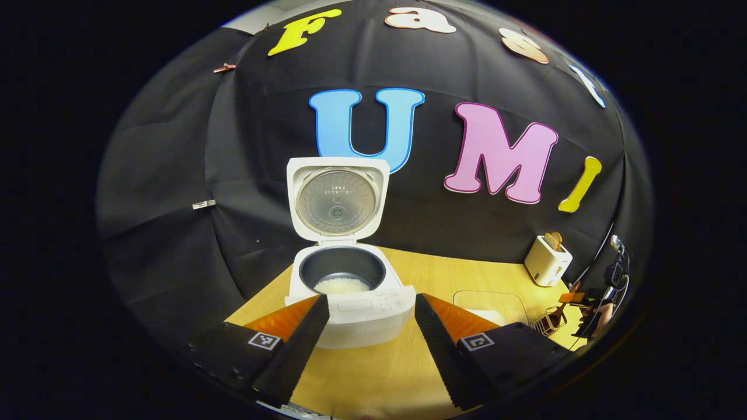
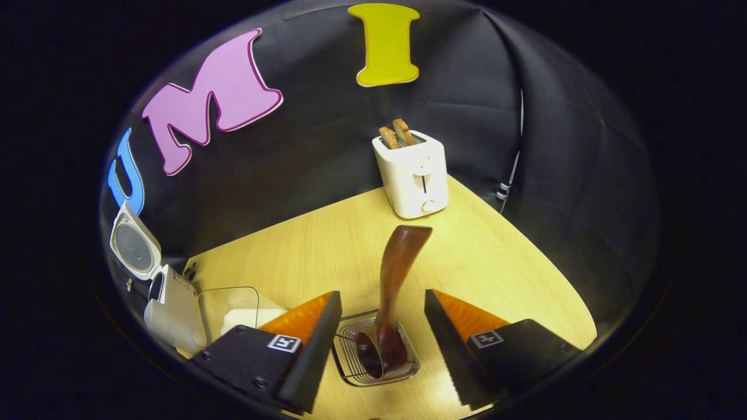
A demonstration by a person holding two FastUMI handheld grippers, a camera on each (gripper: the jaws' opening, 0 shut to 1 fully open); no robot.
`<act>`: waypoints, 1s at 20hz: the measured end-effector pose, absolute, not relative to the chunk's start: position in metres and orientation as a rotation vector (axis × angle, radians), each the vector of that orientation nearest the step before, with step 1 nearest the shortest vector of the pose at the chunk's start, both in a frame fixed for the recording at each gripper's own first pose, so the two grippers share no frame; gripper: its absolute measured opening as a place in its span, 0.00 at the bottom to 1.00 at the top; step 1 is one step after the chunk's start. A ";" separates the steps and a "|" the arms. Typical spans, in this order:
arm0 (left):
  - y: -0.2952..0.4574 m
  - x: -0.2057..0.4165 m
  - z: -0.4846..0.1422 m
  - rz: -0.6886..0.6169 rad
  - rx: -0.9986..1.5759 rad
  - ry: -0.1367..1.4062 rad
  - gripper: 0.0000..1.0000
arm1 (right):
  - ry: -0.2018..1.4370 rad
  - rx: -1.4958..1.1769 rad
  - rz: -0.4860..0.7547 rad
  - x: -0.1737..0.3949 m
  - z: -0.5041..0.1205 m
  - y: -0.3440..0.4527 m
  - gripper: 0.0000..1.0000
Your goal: Close the left gripper, press the button to open the rice cooker; take a wooden spoon from the chopstick holder with the right hand, scoop a spoonful of rice and pour it into the rice cooker, then put the wooden spoon back into the chopstick holder.
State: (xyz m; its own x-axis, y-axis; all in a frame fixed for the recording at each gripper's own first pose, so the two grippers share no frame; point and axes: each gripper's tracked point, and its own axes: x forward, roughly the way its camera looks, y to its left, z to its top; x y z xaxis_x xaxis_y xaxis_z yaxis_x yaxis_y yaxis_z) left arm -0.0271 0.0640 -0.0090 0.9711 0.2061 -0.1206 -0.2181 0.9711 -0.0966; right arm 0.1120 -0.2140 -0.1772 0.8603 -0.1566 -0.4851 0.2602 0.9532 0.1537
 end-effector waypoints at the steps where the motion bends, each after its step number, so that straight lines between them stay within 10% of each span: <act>1: 0.069 -0.024 -0.002 0.212 -0.103 0.095 0.95 | 0.481 0.225 -0.231 0.106 -0.172 -0.215 0.81; 2: 0.076 -0.021 0.005 0.215 -0.097 0.082 0.95 | 0.472 0.230 -0.243 0.101 -0.168 -0.217 0.99; 20: 0.205 0.123 0.212 0.227 -0.080 -0.141 0.95 | 0.387 0.317 -0.514 -0.046 -0.139 -0.228 0.98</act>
State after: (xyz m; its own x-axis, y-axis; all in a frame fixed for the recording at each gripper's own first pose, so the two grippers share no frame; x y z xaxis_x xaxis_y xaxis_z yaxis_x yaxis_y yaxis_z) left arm 0.1229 0.2053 0.2119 0.9645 0.2299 0.1298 -0.2187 0.9711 -0.0950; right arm -0.0459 -0.2282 -0.1388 0.8017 -0.4121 -0.4329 0.5296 0.8256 0.1949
